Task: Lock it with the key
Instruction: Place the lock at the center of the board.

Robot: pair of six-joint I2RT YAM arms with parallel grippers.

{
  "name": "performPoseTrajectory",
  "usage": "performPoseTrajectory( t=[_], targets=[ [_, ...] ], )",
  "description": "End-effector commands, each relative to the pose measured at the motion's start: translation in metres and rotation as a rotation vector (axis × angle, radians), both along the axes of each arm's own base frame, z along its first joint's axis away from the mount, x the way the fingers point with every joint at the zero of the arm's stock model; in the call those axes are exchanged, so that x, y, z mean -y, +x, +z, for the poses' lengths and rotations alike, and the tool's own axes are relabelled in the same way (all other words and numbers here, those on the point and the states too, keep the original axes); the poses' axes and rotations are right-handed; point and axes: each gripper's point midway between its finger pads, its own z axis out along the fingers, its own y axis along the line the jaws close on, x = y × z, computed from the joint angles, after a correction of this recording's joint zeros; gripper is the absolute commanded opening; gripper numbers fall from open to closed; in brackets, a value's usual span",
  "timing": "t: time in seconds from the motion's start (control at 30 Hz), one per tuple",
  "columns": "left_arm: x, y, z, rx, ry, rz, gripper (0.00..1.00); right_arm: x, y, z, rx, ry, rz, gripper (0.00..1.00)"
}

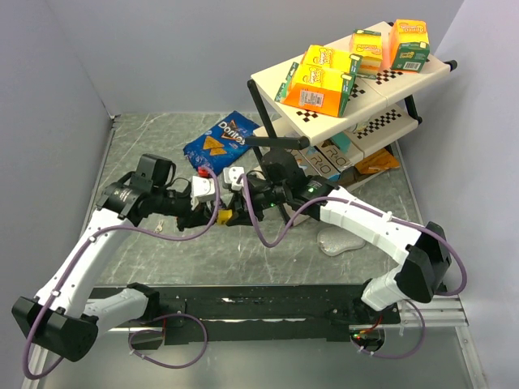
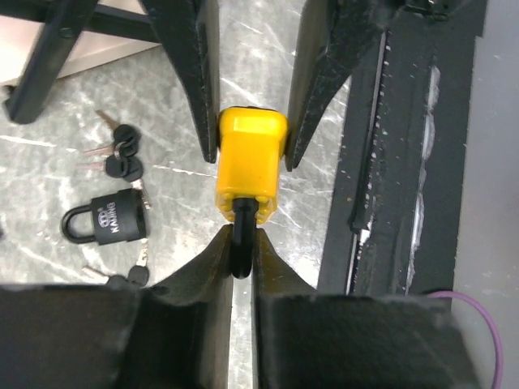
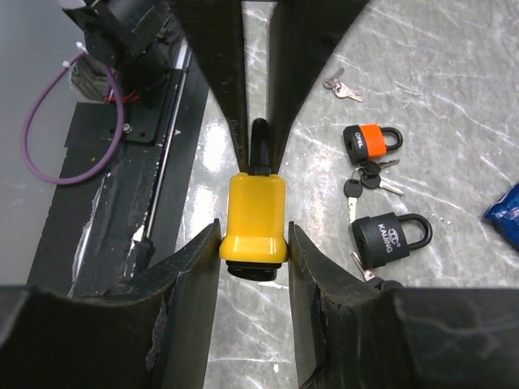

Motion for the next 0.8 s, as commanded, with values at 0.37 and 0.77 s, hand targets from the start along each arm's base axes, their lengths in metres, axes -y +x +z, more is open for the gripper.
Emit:
performPoseTrajectory(
  t=[0.37, 0.77],
  targets=[
    [-0.068, 0.072, 0.067, -0.238, -0.415, 0.781, 0.96, -0.026, 0.055, 0.074, 0.02, 0.319, -0.277, 0.0],
    [-0.087, 0.099, 0.107, -0.652, -0.936, 1.047, 0.96, -0.069, 0.118, 0.11, -0.069, 0.478, -0.612, 0.0]
  ],
)
